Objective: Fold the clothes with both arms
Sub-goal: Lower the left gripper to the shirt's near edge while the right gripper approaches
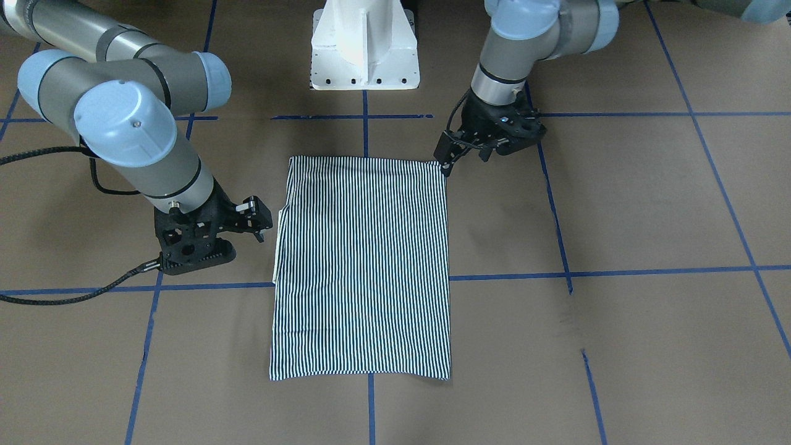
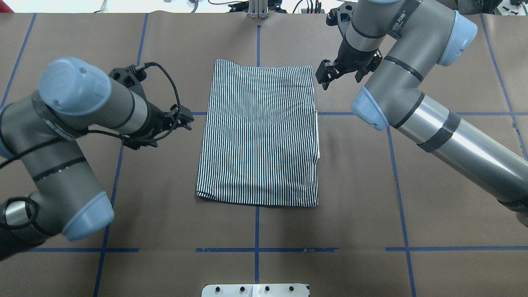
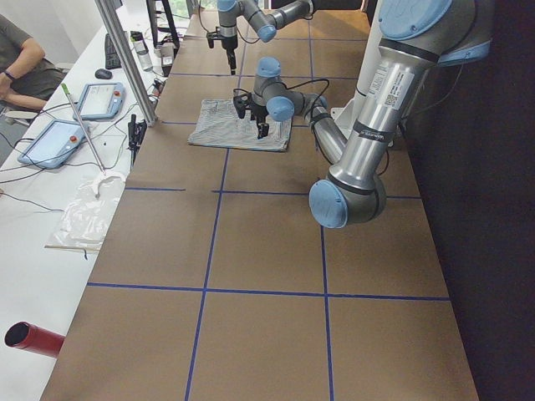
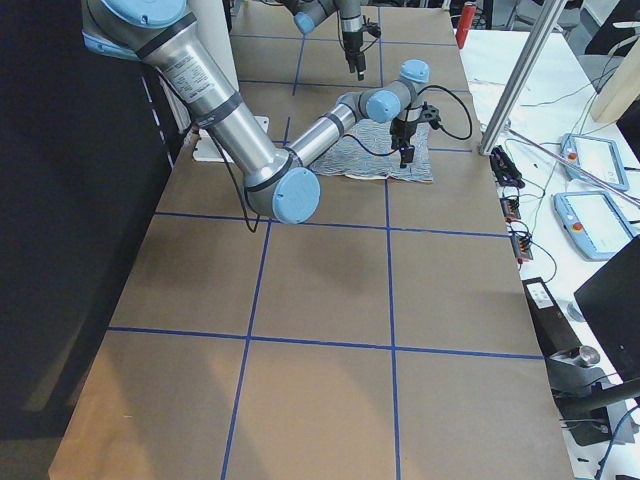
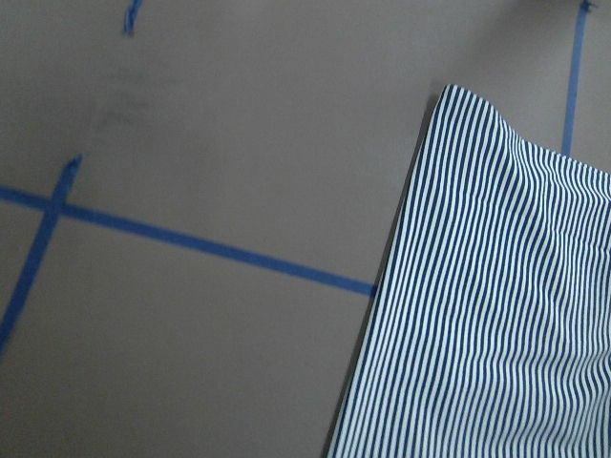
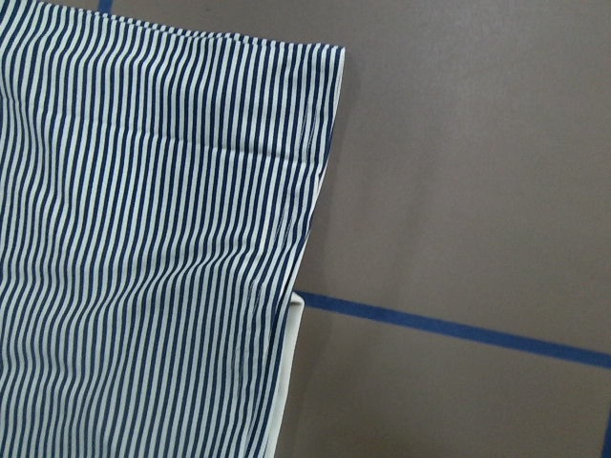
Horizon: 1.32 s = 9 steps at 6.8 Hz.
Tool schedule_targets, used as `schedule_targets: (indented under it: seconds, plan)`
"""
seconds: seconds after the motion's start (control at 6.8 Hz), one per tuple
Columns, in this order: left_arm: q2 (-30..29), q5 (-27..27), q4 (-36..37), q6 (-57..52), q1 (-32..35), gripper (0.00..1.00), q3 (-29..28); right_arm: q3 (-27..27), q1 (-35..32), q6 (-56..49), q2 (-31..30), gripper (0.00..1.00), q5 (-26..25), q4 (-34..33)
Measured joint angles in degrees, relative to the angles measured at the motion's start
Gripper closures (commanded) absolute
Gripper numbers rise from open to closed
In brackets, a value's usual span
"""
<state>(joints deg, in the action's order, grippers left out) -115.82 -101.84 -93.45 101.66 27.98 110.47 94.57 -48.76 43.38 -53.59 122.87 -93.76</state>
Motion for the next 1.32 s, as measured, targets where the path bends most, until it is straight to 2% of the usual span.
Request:
schedule_targets:
  seconds: [0.29, 0.74, 1.32]
  plan:
    - [-2.75, 2.94, 2.9, 5.36, -4.05, 0.01, -3.32, 4.12, 1.93, 5.9, -2.07, 0.0, 0.1, 0.44]
    - [-6.2, 4.75, 3.32, 7.07, -4.75, 0.03, -10.69, 4.59, 2.8, 7.43, -2.0, 0.0, -0.24, 0.51]
    - [-6.42, 4.89, 3.34, 7.06, -5.74, 0.1, -11.59, 4.58, 3.03, 7.93, -1.72, 0.0, -0.26, 0.51]
